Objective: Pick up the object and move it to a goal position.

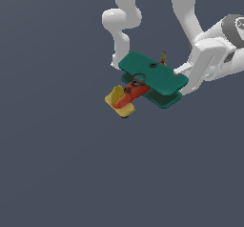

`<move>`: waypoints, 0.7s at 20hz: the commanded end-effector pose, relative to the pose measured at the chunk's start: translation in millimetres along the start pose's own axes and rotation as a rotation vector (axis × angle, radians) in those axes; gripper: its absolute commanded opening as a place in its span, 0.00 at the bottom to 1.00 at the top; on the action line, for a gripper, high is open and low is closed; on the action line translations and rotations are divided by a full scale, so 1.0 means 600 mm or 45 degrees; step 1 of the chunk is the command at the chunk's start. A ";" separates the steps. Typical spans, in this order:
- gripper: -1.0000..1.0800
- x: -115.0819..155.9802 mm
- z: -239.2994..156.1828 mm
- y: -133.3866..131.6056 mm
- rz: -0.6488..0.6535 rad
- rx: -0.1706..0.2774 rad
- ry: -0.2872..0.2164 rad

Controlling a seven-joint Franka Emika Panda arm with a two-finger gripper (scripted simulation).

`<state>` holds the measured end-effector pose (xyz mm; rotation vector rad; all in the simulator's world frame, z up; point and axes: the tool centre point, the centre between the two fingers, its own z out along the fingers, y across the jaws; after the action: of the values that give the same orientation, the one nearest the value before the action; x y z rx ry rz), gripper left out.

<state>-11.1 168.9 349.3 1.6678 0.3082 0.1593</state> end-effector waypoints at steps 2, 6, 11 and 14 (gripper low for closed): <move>0.00 -0.017 -0.037 0.044 0.006 -0.003 -0.002; 0.00 -0.028 -0.067 0.076 0.008 -0.006 -0.001; 0.00 -0.034 -0.085 0.095 0.009 -0.009 -0.001; 0.00 -0.033 -0.087 0.095 0.010 -0.011 0.001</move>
<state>-38.9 207.3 411.1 1.6618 0.3052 0.1646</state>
